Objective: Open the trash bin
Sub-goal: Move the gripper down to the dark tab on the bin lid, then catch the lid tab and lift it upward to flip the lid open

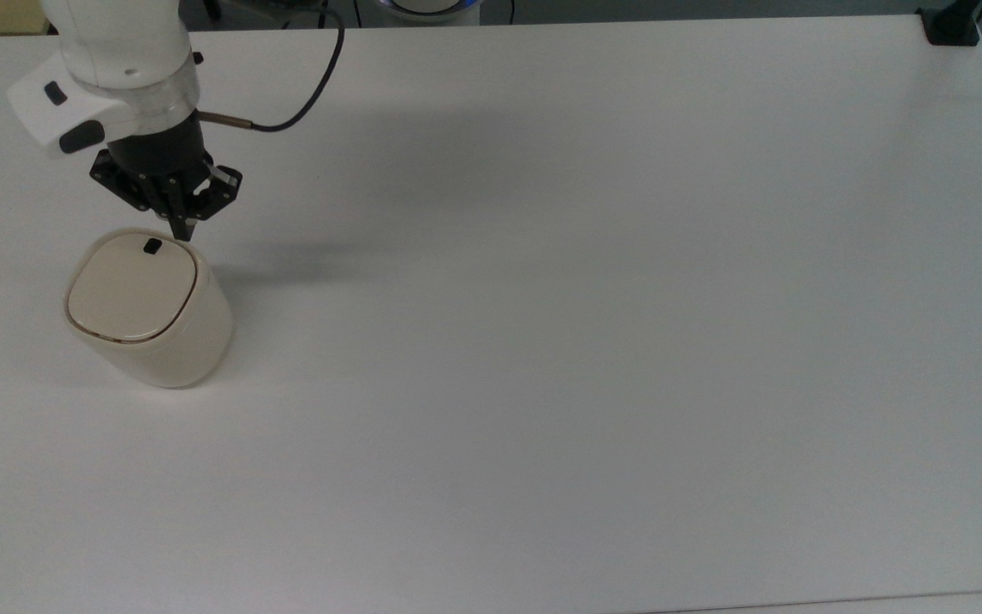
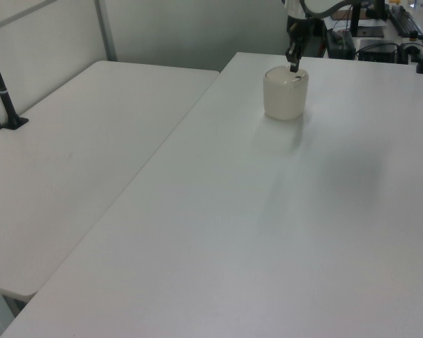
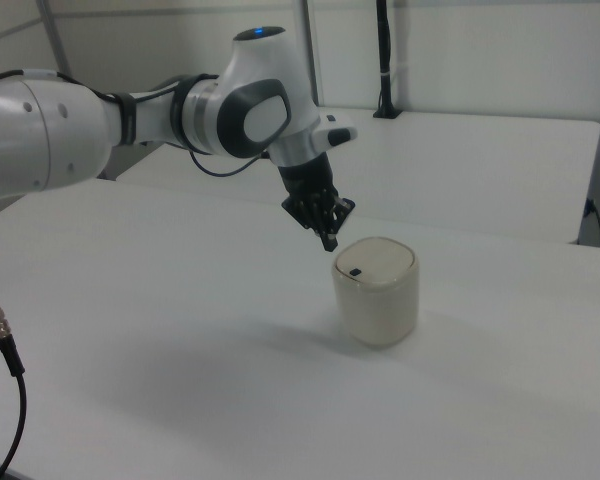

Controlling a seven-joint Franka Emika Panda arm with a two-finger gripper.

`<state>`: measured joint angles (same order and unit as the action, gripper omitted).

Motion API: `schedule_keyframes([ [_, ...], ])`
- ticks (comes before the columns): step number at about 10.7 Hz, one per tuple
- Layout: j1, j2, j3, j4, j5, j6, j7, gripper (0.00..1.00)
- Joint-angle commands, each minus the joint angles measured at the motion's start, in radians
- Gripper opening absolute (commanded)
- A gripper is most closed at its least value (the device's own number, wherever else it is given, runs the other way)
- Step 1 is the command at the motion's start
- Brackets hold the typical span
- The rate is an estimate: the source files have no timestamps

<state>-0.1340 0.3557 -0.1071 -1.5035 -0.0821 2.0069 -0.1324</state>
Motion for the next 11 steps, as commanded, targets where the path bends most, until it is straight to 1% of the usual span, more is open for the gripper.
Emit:
schedule_keyframes([
  [1,-0.035,0.028,0.000,-0.004,0.016,0.090,0.080,0.00],
  [3,-0.047,0.061,0.000,-0.004,0.005,0.163,0.155,0.00],
  [6,-0.050,0.091,0.001,-0.004,0.002,0.187,0.162,0.00],
  [8,-0.050,0.086,0.001,0.000,0.004,0.182,0.162,0.00],
  [10,-0.044,0.043,0.010,0.003,0.004,0.159,0.160,0.00],
  [11,-0.038,0.029,0.017,0.003,0.002,0.118,0.158,0.00],
])
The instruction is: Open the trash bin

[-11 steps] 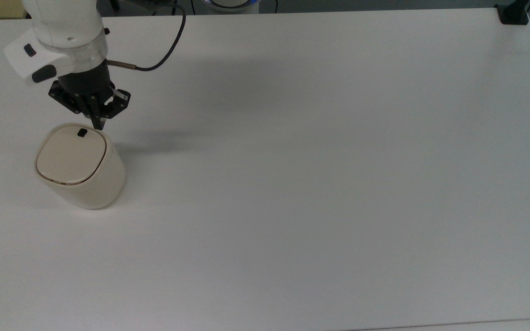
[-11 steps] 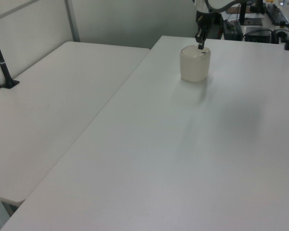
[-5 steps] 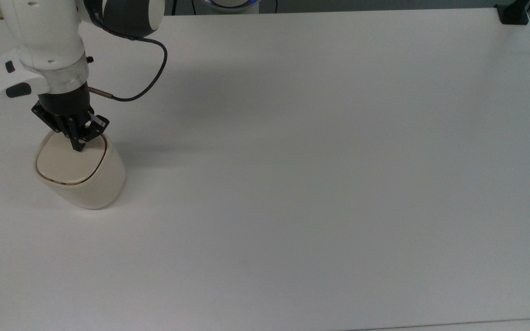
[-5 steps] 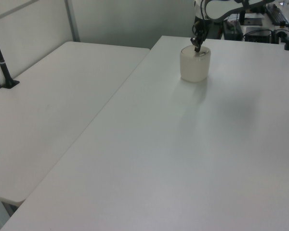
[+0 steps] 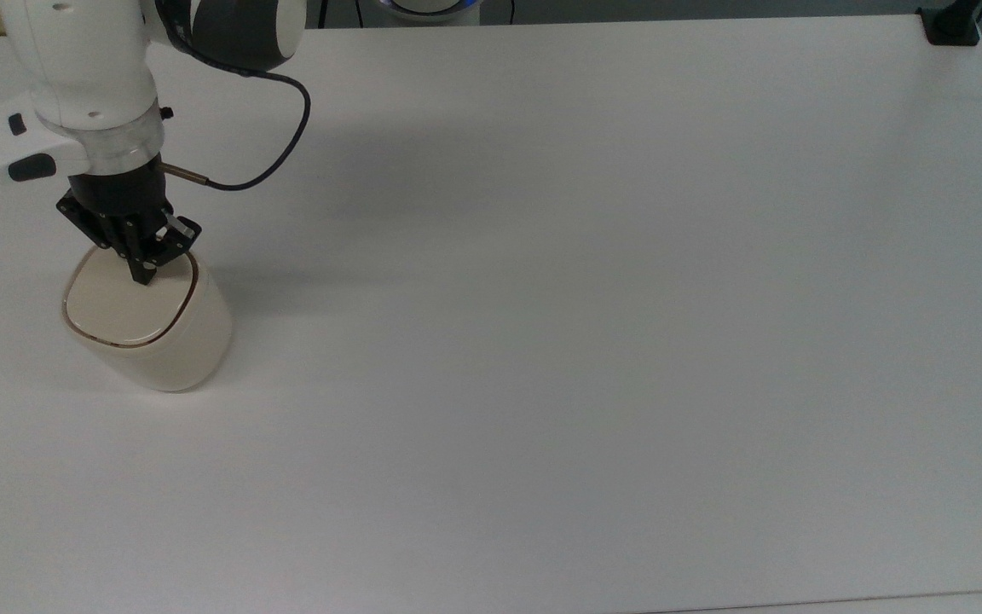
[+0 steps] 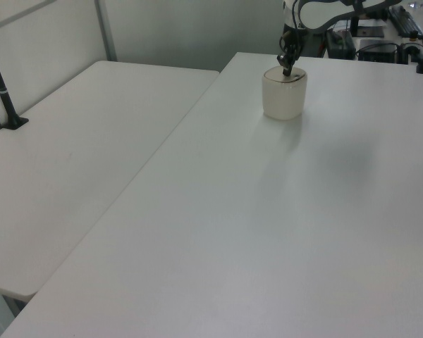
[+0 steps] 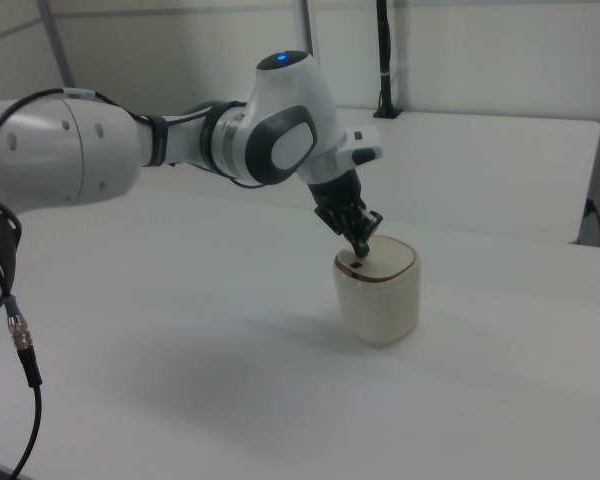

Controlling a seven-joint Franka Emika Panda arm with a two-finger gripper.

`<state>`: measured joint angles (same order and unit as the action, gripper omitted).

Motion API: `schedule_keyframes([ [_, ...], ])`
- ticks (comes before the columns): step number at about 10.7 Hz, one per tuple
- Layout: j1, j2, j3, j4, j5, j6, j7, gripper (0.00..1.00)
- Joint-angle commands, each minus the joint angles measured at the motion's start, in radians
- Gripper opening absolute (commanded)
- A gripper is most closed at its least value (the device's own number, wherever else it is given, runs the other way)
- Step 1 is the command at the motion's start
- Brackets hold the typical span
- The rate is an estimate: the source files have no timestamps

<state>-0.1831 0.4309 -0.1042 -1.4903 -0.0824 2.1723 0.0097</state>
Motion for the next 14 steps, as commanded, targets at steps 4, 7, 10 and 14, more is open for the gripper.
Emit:
schedule_keyframes([
  [4,0.089,-0.141,0.018,-0.016,0.004,-0.227,0.015,0.00],
  [7,0.184,-0.210,0.018,-0.015,0.006,-0.331,0.022,0.00],
  [10,0.269,-0.300,0.018,-0.019,0.007,-0.465,0.013,0.01],
  [14,0.291,-0.328,0.020,-0.041,0.018,-0.562,0.010,0.05],
])
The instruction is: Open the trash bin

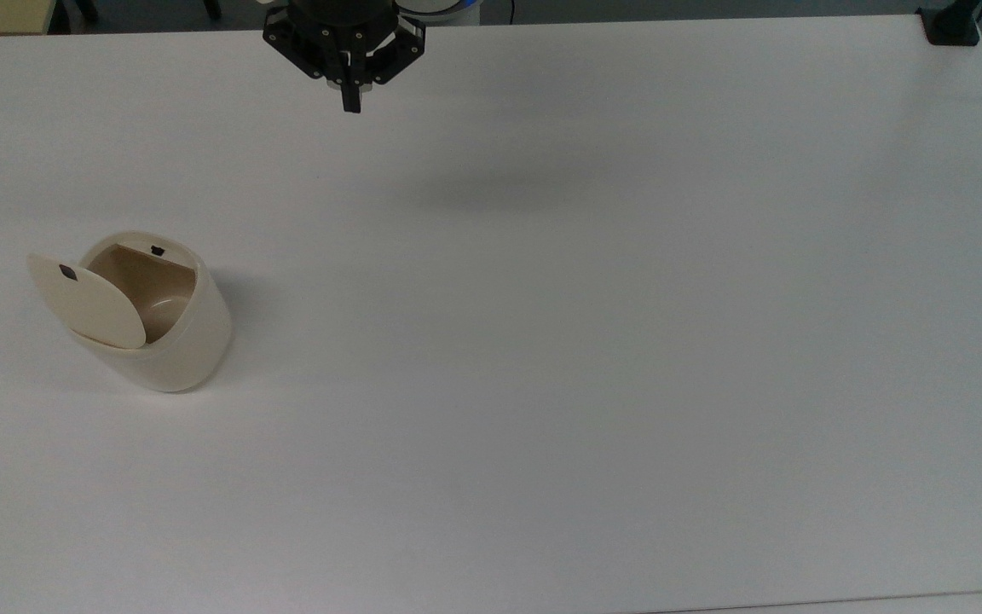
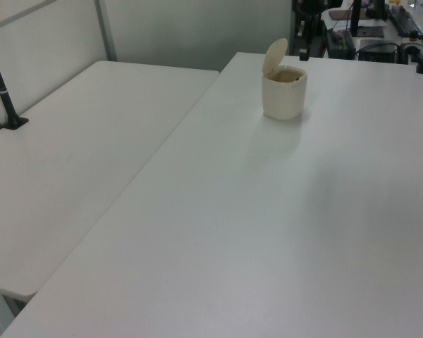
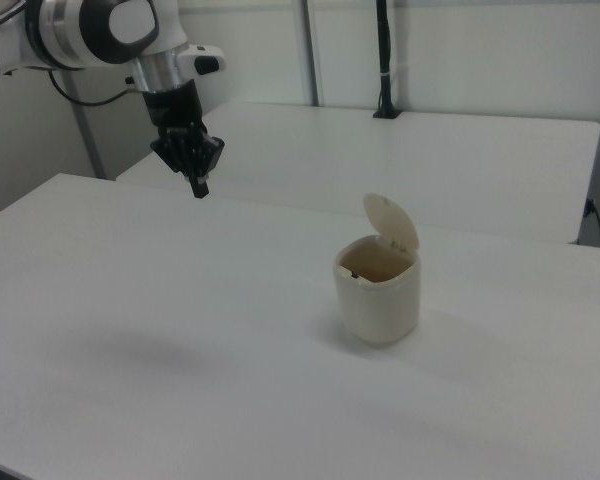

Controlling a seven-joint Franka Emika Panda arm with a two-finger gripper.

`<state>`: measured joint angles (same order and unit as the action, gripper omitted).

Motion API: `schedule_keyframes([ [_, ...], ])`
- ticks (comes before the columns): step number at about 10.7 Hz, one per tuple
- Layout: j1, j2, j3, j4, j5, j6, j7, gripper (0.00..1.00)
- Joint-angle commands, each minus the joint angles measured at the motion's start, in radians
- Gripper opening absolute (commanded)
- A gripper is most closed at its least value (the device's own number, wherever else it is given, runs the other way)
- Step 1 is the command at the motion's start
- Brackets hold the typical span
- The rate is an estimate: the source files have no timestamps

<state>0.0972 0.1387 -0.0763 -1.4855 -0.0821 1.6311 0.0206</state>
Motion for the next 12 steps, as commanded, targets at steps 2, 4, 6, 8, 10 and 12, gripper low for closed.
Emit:
schedule_keyframes([
  [2,0.016,-0.036,-0.008,-0.048,0.018,-0.027,-0.001,0.18],
  [4,0.009,-0.037,-0.010,-0.044,0.018,-0.027,0.001,0.93],
  [6,0.013,-0.037,-0.010,-0.044,0.016,-0.027,0.012,1.00],
  [8,0.016,-0.037,-0.008,-0.044,0.018,-0.027,0.013,1.00],
  [10,0.018,-0.037,-0.010,-0.045,0.005,-0.025,0.001,1.00],
  [12,0.018,-0.039,-0.010,-0.048,-0.001,-0.037,0.009,1.00],
])
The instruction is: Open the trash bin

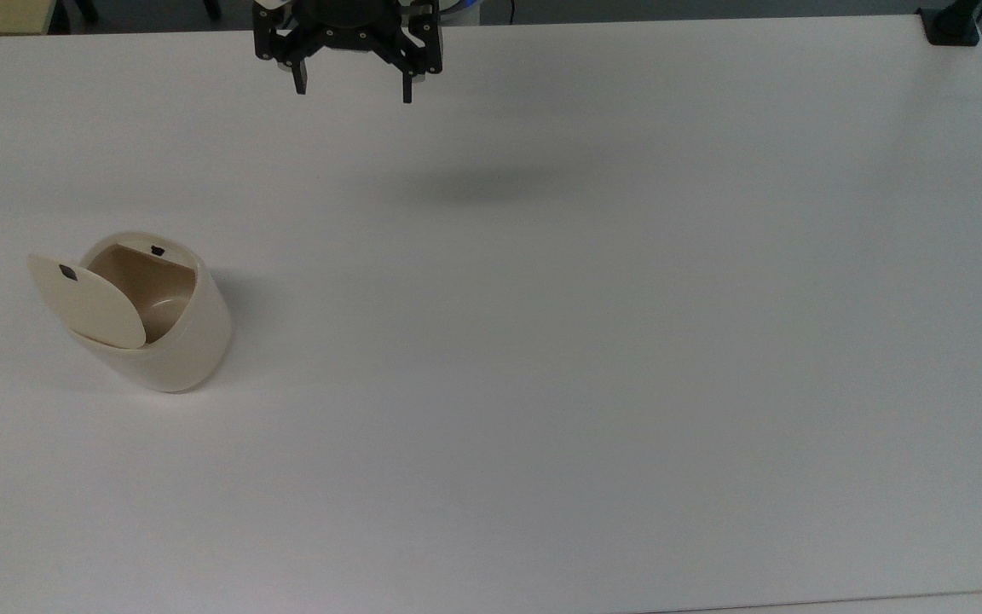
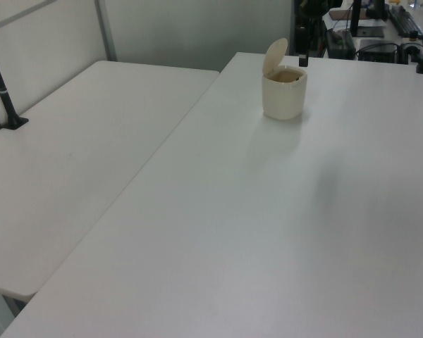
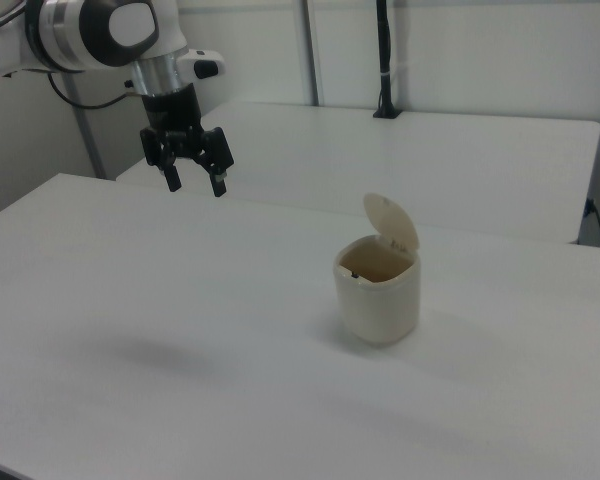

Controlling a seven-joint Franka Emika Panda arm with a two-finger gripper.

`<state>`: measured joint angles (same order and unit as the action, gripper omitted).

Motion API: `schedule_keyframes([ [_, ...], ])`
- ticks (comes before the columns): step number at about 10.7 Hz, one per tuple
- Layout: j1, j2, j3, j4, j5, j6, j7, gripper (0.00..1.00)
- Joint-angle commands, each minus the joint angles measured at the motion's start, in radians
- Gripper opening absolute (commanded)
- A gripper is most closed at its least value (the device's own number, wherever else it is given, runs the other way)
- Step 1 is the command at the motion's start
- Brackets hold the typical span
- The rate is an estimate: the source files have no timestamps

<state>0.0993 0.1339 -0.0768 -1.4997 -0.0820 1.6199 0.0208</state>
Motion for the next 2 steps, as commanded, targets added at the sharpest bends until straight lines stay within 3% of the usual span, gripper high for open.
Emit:
schedule_keyframes([
  [1,0.016,-0.034,-0.008,-0.034,-0.001,-0.026,0.011,1.00],
  [2,0.016,-0.034,-0.008,-0.034,-0.001,-0.026,0.011,1.00],
])
